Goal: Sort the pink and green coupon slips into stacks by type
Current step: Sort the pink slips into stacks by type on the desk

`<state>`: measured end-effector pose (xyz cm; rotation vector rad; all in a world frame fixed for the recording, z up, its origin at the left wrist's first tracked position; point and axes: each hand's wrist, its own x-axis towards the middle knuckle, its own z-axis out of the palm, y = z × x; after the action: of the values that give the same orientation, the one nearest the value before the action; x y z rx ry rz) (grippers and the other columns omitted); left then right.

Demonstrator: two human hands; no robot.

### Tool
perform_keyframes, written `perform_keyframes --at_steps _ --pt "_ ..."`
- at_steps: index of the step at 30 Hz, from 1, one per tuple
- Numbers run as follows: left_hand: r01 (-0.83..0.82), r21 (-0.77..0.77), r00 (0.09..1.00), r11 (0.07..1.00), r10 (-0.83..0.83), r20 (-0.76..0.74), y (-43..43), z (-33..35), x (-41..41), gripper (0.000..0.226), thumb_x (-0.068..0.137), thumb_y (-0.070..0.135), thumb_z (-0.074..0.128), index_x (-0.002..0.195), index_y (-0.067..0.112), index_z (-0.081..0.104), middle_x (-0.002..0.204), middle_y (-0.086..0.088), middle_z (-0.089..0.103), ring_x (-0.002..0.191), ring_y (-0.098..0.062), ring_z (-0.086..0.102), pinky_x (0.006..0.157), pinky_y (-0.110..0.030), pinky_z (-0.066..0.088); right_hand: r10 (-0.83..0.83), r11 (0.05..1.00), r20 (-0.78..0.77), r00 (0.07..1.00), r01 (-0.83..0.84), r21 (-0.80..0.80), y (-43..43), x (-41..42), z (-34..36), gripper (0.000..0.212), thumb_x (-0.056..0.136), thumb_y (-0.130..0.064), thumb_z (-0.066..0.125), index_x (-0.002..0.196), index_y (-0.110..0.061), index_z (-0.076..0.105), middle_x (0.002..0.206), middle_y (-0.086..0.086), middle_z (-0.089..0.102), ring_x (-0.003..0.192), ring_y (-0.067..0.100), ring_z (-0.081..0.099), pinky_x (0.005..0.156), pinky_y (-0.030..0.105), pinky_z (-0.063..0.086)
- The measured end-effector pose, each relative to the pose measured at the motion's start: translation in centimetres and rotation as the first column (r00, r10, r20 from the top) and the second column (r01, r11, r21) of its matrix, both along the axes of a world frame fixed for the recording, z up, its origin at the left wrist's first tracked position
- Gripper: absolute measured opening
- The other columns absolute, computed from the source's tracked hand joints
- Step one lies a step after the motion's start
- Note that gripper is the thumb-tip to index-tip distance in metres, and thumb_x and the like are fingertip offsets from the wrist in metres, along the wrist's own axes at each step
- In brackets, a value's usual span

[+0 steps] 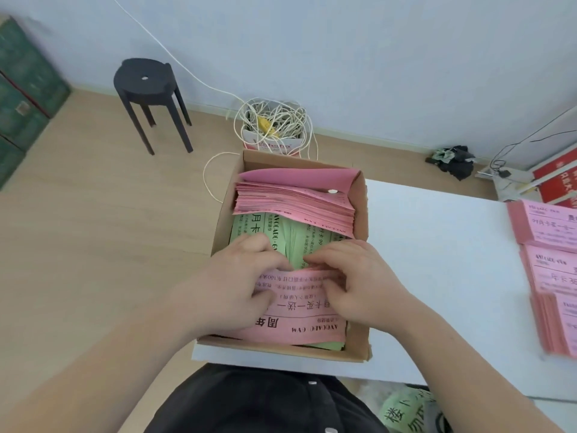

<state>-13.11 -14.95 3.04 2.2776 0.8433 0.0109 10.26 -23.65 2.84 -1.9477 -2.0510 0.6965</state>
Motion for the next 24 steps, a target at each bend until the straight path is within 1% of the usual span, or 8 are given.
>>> perform_keyframes --at_steps 3,6,12,15,17,20,22,24 --pt "0.043 -0.037 0.993 0.998 -0.039 0.114 -0.7 1.5 -1.5 0.04 0.087 0.011 0.065 0.116 0.039 0.07 0.111 0.028 0.05 0.111 0.003 0.051 0.087 -0.016 0.044 -0.115 0.983 -0.196 0.974 0.083 -0.164 -0.2 -0.2 1.8 0.056 0.074 -0.006 0.05 0.118 -0.032 0.071 0.109 -0.025 0.065 0.108 -0.001 0.057 0.092 0.019 0.044" --pt "0.089 -0.097 0.985 0.991 -0.073 0.157 -1.4 2.2 -2.6 0.039 0.089 0.009 0.064 0.114 0.038 0.073 0.113 0.027 0.06 0.109 0.005 0.057 0.086 -0.013 0.047 -0.162 0.944 -0.194 0.968 0.094 -0.316 -0.5 -0.3 2.9 0.063 0.076 0.0 0.049 0.125 -0.036 0.065 0.103 -0.024 0.066 0.104 -0.001 0.058 0.085 0.018 0.05" --pt "0.101 -0.008 0.991 0.995 -0.101 -0.082 -1.2 2.7 0.0 0.05 0.099 0.033 0.054 0.147 0.043 0.044 0.128 0.023 0.06 0.114 0.002 0.053 0.1 -0.023 0.046 -0.171 0.935 -0.184 0.968 0.101 -0.339 -0.3 -0.6 2.6 0.061 0.066 -0.002 0.047 0.112 -0.035 0.069 0.077 -0.006 0.065 0.075 0.012 0.061 0.068 0.04 0.054" --pt "0.109 0.023 0.984 0.994 -0.105 -0.141 -1.3 3.1 1.7 0.034 0.1 0.03 0.049 0.132 0.04 0.054 0.109 0.016 0.065 0.097 -0.008 0.055 0.087 -0.033 0.051 -0.277 0.939 -0.319 0.906 0.186 -0.29 -0.3 -0.1 3.1 0.067 0.076 0.005 0.048 0.122 -0.042 0.061 0.086 -0.011 0.061 0.077 0.009 0.059 0.068 0.031 0.051" --pt "0.004 0.053 0.992 0.999 0.003 -0.123 -0.6 3.7 2.2 0.024 0.099 0.027 0.05 0.118 0.041 0.057 0.094 0.017 0.063 0.087 -0.009 0.056 0.076 -0.033 0.051 -0.374 0.927 -0.456 0.807 0.318 -0.197 0.0 0.2 3.8 0.063 0.089 0.003 0.055 0.131 -0.044 0.055 0.098 -0.016 0.062 0.086 0.008 0.062 0.074 0.026 0.053" --pt "-0.291 -0.042 0.956 0.956 0.292 0.036 0.4 5.2 3.0 0.019 0.099 0.024 0.053 0.103 0.042 0.06 0.084 0.02 0.067 0.075 -0.005 0.061 0.065 -0.029 0.049 -0.554 0.804 -0.548 0.627 0.574 -0.154 0.3 1.1 4.9 0.055 0.094 -0.025 0.072 0.139 -0.045 0.046 0.12 -0.02 0.062 0.11 0.0 0.062 0.085 0.023 0.056" --pt "-0.425 -0.215 0.87 0.879 0.462 0.174 0.5 6.4 4.4 0.017 0.101 0.025 0.056 0.1 0.04 0.062 0.09 0.028 0.071 0.08 0.003 0.067 0.074 -0.031 0.055 -0.631 0.743 -0.517 0.579 0.644 -0.185 0.1 1.9 5.6 0.051 0.092 -0.044 0.071 0.139 -0.035 0.052 0.122 -0.02 0.066 0.116 -0.004 0.06 0.093 0.023 0.051" --pt "-0.449 -0.371 0.782 0.813 0.558 0.277 -0.1 7.5 6.5 0.016 0.101 0.02 0.059 0.1 0.035 0.064 0.096 0.026 0.074 0.087 0.004 0.07 0.083 -0.032 0.057 -0.635 0.744 -0.58 0.51 0.608 -0.279 -0.2 2.6 6.1 0.033 0.097 -0.042 0.066 0.126 -0.027 0.066 0.114 -0.016 0.074 0.114 0.002 0.065 0.098 0.031 0.051"
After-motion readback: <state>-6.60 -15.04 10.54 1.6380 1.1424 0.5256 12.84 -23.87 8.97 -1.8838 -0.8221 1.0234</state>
